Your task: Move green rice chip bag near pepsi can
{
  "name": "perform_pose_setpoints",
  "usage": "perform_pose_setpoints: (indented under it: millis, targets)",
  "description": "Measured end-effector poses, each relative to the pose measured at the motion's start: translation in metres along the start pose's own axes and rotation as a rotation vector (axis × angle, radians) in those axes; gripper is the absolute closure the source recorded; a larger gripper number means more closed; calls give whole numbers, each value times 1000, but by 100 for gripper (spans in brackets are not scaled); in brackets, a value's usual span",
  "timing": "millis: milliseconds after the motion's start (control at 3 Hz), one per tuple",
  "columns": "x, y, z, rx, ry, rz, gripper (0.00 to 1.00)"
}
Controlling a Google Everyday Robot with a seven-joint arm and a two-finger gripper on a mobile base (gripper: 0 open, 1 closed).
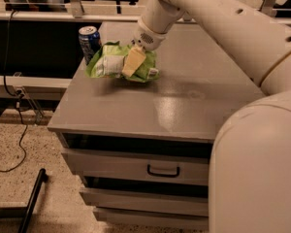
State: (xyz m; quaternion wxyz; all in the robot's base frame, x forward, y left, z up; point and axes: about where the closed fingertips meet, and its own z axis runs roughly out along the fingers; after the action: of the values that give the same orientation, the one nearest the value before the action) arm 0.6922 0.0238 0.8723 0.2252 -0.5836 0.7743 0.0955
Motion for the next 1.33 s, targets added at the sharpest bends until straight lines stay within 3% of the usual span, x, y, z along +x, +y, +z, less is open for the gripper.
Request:
perform_pose_setpoints:
  millis: [333,1333]
  targets:
    - [-1,-2,6,-6,9,5,100]
    - [-1,0,15,-18,15,3,32]
